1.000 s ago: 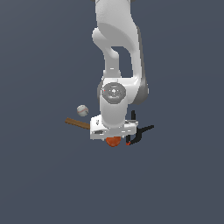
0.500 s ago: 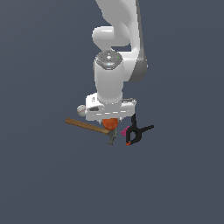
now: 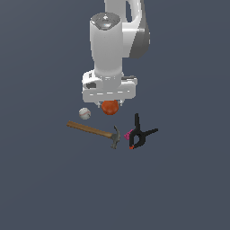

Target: Pick up a designated object from a clutter of objects.

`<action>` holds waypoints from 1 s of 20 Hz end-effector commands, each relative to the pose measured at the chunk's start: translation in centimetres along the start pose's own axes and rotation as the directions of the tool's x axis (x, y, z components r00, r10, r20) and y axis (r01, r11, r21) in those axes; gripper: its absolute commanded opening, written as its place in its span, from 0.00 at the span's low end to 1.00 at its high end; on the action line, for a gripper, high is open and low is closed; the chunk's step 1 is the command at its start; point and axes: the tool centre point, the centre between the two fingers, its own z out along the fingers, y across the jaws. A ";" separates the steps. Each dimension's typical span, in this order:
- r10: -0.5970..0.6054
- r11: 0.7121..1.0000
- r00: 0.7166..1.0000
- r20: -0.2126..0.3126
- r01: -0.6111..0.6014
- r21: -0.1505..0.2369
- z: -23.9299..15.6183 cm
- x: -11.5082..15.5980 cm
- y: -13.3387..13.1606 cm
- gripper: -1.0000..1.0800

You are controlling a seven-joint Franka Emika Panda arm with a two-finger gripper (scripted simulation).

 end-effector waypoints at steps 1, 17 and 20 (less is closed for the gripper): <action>0.000 1.000 1.000 -0.002 0.000 0.000 -1.9 -1.3 0.2 0.00; 0.000 1.000 1.000 -0.002 0.000 0.000 -12.8 -9.1 1.2 0.00; 0.000 1.000 1.000 -0.002 0.000 -0.001 -14.2 -10.0 1.3 0.00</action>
